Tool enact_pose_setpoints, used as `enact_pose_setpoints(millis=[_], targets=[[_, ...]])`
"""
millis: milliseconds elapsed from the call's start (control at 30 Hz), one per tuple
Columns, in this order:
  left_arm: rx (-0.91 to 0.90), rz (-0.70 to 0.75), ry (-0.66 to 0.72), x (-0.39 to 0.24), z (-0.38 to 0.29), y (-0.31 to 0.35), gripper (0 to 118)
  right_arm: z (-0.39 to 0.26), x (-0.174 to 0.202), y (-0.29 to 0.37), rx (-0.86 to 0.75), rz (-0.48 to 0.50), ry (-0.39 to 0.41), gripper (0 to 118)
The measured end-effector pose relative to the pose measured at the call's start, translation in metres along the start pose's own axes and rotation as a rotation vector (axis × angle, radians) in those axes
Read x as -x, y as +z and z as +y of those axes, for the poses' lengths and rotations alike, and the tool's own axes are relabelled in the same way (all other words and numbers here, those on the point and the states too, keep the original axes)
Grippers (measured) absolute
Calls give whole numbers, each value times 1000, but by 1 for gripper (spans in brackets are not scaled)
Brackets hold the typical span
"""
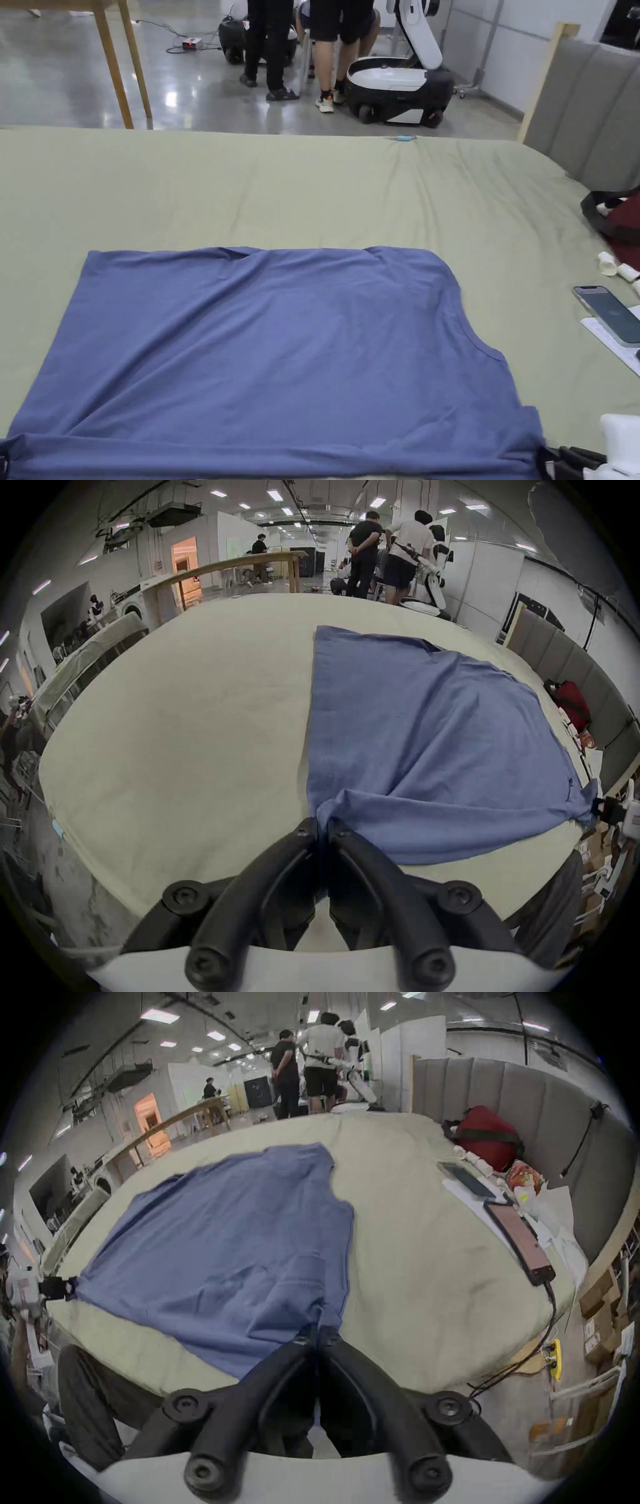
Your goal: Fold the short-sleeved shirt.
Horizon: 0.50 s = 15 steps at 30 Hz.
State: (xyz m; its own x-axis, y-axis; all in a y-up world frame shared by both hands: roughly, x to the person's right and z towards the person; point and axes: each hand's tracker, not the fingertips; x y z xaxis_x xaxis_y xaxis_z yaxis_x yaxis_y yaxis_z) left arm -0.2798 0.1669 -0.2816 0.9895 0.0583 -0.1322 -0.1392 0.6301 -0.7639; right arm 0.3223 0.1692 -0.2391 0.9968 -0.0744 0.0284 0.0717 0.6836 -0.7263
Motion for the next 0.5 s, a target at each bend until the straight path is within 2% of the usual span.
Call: enact_pose_setpoints(millis=[133,233,500], targets=[[-38,-24,14,4,13,8,2,24,0,10,-47,19,1,1],[-68,-27,-5,2,31,13,2,50,5,10,-89,14,31,1],[-94,-31,-47,-3,97,-20,2,133,15,-39,-123,18,88,1]])
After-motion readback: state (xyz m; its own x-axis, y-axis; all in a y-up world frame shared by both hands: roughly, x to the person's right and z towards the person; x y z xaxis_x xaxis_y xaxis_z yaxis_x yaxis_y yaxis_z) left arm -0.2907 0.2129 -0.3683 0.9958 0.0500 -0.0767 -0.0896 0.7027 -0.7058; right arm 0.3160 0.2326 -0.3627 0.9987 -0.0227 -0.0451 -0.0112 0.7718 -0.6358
